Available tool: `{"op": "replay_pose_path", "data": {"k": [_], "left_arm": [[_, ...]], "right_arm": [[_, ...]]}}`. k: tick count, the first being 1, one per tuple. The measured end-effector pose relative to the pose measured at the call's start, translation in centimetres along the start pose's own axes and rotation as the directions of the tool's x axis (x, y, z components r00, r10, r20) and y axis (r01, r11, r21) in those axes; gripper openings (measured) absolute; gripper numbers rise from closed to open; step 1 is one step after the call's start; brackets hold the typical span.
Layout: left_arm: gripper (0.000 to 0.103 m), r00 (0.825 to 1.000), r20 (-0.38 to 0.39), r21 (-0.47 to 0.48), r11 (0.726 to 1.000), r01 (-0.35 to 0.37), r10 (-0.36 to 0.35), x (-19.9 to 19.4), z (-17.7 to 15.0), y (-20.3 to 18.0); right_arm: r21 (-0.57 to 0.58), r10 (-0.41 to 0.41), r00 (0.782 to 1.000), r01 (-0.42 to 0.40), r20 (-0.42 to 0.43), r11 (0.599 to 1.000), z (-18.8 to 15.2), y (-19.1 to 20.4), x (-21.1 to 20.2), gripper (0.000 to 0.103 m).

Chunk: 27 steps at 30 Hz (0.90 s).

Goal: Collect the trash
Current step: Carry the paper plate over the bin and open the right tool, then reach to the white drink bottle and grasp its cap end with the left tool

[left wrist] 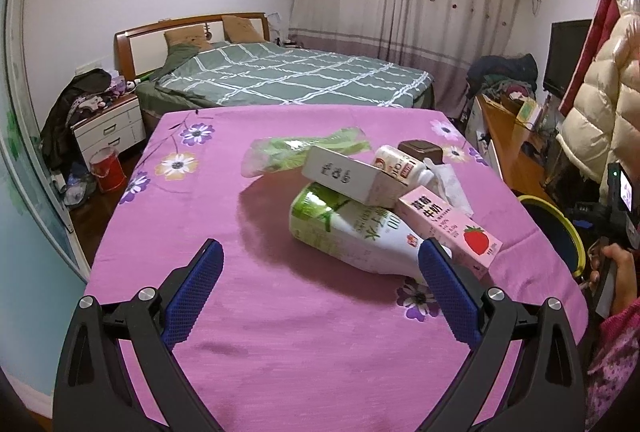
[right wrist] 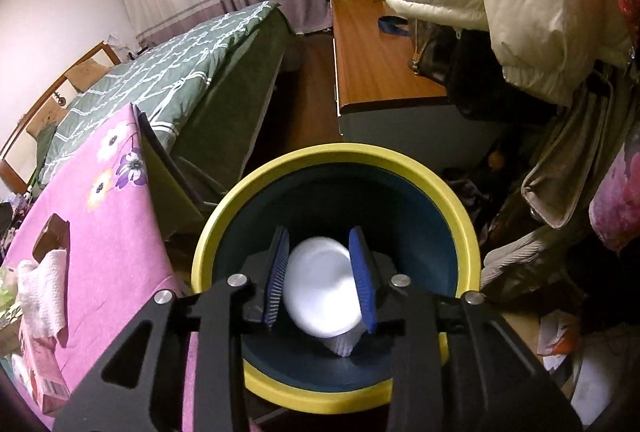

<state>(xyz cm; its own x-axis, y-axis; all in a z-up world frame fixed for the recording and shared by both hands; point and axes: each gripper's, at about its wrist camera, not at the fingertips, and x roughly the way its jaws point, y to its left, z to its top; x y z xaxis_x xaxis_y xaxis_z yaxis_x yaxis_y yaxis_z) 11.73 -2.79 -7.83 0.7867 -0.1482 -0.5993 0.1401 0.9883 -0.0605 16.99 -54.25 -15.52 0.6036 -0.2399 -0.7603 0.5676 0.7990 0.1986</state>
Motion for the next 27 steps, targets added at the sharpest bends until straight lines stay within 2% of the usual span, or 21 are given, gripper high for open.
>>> {"op": "replay_pose_path", "data": {"k": [9,14,18,27], "left_arm": [[0.097,0.997,-0.065,0.087,0.995,0.043,-0.037,2.9,-0.9,-4.2],[0.097,0.994,-0.112,0.124,0.992,0.025,-0.011,5.7,-1.4,-6.3],[0.096,0.987,-0.157,0.13,0.992,0.011,0.01,7.5,-1.6,-7.0],[0.097,0.983,-0.183,0.123,0.992,-0.002,0.025,9.2,-1.6,-7.0]], "right_arm": [[-0.029,0.06,0.998,-0.06,0.004,0.998,-0.4,1.3,-1.1,0.035],[-0.029,0.081,0.997,-0.08,0.007,0.996,-0.4,1.7,-1.6,0.036],[-0.026,0.09,0.996,-0.09,0.012,0.996,-0.4,1.5,-1.8,0.036],[-0.034,0.104,0.995,-0.104,0.001,0.994,-0.5,1.9,-1.4,0.037]]}}
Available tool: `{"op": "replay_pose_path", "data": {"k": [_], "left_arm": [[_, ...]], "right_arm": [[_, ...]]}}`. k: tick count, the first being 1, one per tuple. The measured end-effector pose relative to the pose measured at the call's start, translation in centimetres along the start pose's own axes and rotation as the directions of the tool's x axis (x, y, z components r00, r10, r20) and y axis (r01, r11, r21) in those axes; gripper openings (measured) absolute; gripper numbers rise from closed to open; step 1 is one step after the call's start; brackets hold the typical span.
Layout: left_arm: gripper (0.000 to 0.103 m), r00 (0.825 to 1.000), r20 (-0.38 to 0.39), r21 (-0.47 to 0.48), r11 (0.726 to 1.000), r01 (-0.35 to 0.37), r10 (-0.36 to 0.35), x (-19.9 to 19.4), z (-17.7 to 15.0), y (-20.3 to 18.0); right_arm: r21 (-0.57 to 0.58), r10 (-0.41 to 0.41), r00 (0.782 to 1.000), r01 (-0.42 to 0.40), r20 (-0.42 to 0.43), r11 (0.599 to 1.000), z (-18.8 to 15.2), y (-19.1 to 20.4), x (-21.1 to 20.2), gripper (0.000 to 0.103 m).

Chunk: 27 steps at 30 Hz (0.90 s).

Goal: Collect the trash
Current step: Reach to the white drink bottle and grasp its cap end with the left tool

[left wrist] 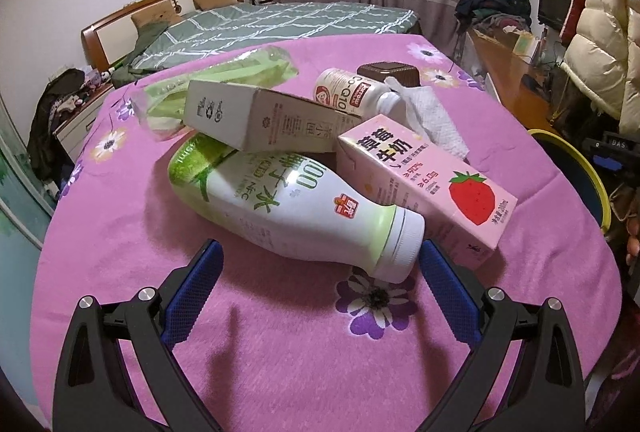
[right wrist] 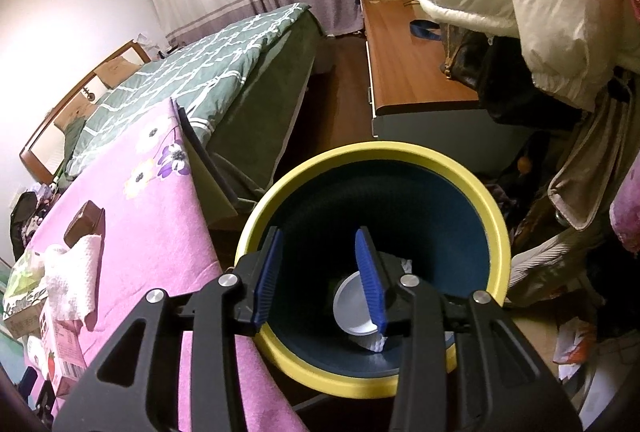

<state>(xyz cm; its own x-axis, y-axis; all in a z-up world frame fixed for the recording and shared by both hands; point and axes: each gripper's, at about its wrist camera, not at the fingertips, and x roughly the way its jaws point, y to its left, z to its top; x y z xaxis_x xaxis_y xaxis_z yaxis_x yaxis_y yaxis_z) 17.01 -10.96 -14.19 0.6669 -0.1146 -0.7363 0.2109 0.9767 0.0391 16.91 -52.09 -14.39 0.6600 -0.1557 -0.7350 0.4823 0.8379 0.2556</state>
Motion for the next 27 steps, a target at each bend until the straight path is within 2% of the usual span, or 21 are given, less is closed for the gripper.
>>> {"op": "replay_pose_path", "data": {"k": [4,8,13,15,18,20,23,24,26,27], "left_arm": [[0.097,1.0,0.0,-0.018,1.0,-0.019,0.019,-0.4,-0.2,1.4],[0.097,0.998,-0.012,-0.077,0.996,-0.055,0.054,-1.2,-1.0,4.7],[0.097,0.985,-0.038,-0.172,0.97,-0.172,0.169,-1.9,-2.6,10.1],[0.096,0.981,-0.052,-0.214,0.957,-0.195,0.188,-2.1,-3.1,11.7],[0.097,0.99,-0.033,-0.255,0.956,-0.144,0.14,-2.7,-3.5,12.2],[0.097,0.997,0.004,-0.234,0.969,-0.077,0.08,-3.0,-3.4,10.9],[0.096,0.999,0.018,-0.213,0.976,-0.043,0.048,-2.5,-3.1,9.4],[0.093,0.999,0.014,-0.211,0.976,-0.047,0.051,-2.1,-2.9,9.1],[0.079,0.999,-0.008,-0.228,0.972,-0.053,0.052,-1.3,-2.7,9.1],[0.077,0.999,-0.023,-0.247,0.968,-0.045,0.041,-0.8,-2.6,9.3]], "right_arm": [[-0.01,0.007,1.0,-0.007,-0.005,1.0,-0.2,0.4,0.1,0.037],[-0.015,0.014,1.0,-0.014,-0.005,1.0,-0.3,0.7,0.1,0.037],[-0.029,0.024,1.0,-0.024,-0.004,0.999,-0.3,1.5,-0.1,0.037],[-0.036,0.028,1.0,-0.028,-0.003,0.999,-0.4,1.9,-0.2,0.037],[-0.047,0.035,0.999,-0.035,0.001,0.998,-0.4,2.4,-0.5,0.037],[-0.053,0.043,0.999,-0.042,0.003,0.998,-0.4,2.9,-0.6,0.037],[-0.065,0.049,0.999,-0.049,0.002,0.997,-0.5,3.4,-0.8,0.038],[-0.069,0.049,0.999,-0.049,0.003,0.996,-0.6,3.5,-0.9,0.038],[-0.07,0.051,0.999,-0.051,0.005,0.996,-0.6,3.6,-0.9,0.039],[-0.07,0.051,0.999,-0.051,0.005,0.996,-0.6,3.5,-0.9,0.04]]}}
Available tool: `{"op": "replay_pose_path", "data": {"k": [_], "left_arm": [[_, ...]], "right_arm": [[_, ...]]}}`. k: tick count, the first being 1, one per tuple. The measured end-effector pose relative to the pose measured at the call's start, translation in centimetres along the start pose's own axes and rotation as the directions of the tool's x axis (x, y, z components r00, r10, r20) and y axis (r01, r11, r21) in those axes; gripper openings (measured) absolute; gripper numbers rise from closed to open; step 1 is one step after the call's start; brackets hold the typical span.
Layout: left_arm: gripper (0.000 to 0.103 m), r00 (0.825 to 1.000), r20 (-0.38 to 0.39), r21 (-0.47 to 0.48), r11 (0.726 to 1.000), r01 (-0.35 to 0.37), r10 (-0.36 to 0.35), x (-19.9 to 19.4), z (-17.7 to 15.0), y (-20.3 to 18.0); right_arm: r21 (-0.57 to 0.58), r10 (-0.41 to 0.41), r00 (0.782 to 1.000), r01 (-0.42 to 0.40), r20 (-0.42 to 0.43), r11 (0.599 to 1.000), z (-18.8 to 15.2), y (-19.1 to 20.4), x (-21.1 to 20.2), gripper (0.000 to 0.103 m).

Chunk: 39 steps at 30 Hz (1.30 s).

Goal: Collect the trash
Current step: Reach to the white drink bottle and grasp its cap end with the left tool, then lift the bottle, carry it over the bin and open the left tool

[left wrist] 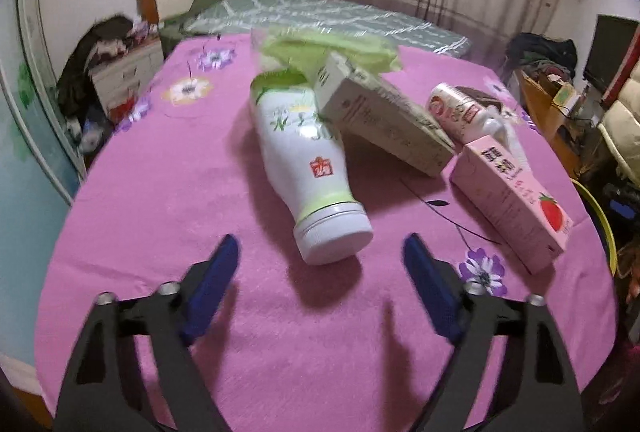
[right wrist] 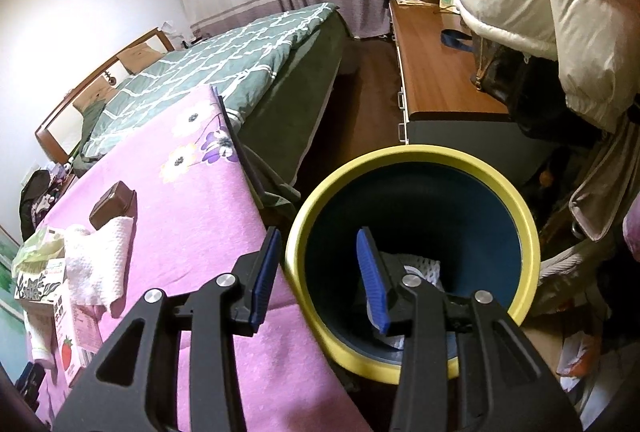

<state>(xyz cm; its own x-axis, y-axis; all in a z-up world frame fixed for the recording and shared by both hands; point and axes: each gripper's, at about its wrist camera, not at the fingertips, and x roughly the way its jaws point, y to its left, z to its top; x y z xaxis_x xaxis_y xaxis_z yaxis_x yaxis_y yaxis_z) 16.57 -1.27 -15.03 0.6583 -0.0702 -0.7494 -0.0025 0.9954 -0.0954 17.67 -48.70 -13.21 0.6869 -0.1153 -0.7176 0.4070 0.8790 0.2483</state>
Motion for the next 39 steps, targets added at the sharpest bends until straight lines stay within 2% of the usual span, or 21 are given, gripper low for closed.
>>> {"op": "replay_pose_path", "data": {"k": [9,15,18,19,26,33,39], "left_arm": [[0.071,0.999,-0.015,-0.037,0.999,-0.034,0.033,1.7,1.1,-0.3],[0.057,0.999,-0.031,-0.032,0.999,-0.029,0.028,2.1,1.1,-0.4],[0.045,0.999,-0.024,-0.017,0.999,-0.029,0.028,2.0,1.0,-0.4],[0.042,0.999,-0.016,-0.003,0.999,-0.034,0.034,1.8,1.0,-0.5],[0.042,0.992,0.081,0.07,0.993,-0.098,0.092,-1.2,1.5,0.0],[0.042,0.964,0.238,0.103,0.984,-0.147,0.119,-6.1,3.7,0.8],[0.042,0.958,0.266,0.123,0.982,-0.142,0.105,-7.0,5.5,1.1]], "right_arm": [[0.007,0.005,1.0,-0.005,-0.021,1.0,-0.4,-0.3,0.7,0.042],[0.01,0.008,1.0,-0.008,-0.025,1.0,-0.2,-0.5,1.0,0.042],[0.012,0.008,1.0,-0.008,-0.025,1.0,-0.3,-0.6,1.0,0.042],[0.012,0.008,1.0,-0.008,-0.025,1.0,-0.3,-0.6,1.0,0.042],[0.013,0.01,1.0,-0.01,-0.017,1.0,-0.2,-0.6,0.9,0.042],[0.005,0.018,1.0,-0.018,-0.018,1.0,-0.5,-0.3,0.8,0.042],[0.002,0.019,1.0,-0.019,-0.016,1.0,-0.6,-0.2,0.7,0.042]]}}
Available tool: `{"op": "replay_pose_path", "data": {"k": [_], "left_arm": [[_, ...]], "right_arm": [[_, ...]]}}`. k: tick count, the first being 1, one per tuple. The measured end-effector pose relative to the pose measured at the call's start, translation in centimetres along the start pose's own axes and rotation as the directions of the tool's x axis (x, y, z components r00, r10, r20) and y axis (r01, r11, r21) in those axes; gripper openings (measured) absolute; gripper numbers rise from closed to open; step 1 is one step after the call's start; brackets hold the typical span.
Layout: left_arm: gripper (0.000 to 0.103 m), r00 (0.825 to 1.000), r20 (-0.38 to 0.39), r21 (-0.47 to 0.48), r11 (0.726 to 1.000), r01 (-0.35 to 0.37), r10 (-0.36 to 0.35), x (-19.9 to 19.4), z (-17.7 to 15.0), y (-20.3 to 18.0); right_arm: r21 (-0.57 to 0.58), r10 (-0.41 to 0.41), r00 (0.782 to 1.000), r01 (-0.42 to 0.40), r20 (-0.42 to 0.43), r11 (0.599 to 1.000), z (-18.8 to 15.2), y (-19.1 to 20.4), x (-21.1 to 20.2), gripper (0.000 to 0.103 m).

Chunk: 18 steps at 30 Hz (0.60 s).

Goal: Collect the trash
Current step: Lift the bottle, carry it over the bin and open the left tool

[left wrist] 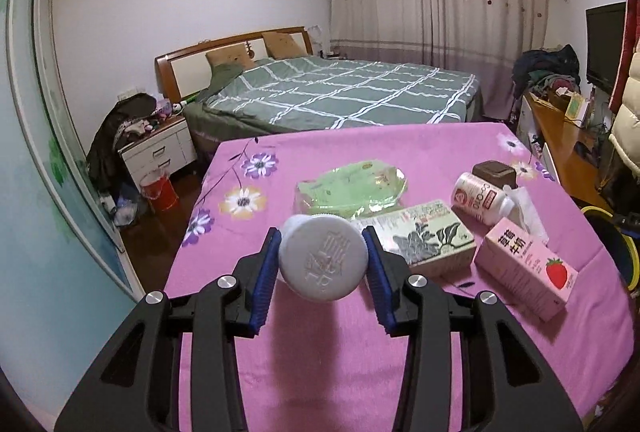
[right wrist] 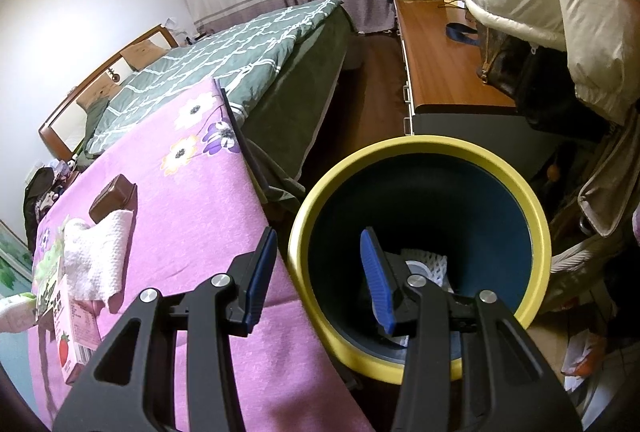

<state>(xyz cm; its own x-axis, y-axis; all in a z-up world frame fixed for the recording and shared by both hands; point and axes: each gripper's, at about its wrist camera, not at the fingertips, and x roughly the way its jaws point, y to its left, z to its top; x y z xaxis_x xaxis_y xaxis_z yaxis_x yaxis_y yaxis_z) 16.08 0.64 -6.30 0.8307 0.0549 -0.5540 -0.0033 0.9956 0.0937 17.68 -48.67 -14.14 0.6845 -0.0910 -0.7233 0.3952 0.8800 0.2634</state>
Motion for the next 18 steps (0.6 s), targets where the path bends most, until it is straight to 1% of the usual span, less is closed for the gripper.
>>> {"op": "replay_pose_path", "data": {"k": [6,13,18], "left_arm": [[0.042,1.0,0.015,0.008,1.0,0.011,-0.011,0.6,1.9,0.1],[0.042,1.0,0.015,-0.004,1.0,0.022,-0.022,2.7,4.1,0.5],[0.041,1.0,0.02,-0.01,1.0,0.0,0.001,4.2,5.0,0.9]], "right_arm": [[0.008,-0.002,1.0,0.002,0.003,1.0,0.1,-0.3,-0.1,0.042],[0.009,-0.005,1.0,0.005,-0.001,1.0,0.1,-0.5,0.0,0.042],[0.013,-0.009,1.0,0.009,-0.003,1.0,0.3,-0.8,0.1,0.042]]}}
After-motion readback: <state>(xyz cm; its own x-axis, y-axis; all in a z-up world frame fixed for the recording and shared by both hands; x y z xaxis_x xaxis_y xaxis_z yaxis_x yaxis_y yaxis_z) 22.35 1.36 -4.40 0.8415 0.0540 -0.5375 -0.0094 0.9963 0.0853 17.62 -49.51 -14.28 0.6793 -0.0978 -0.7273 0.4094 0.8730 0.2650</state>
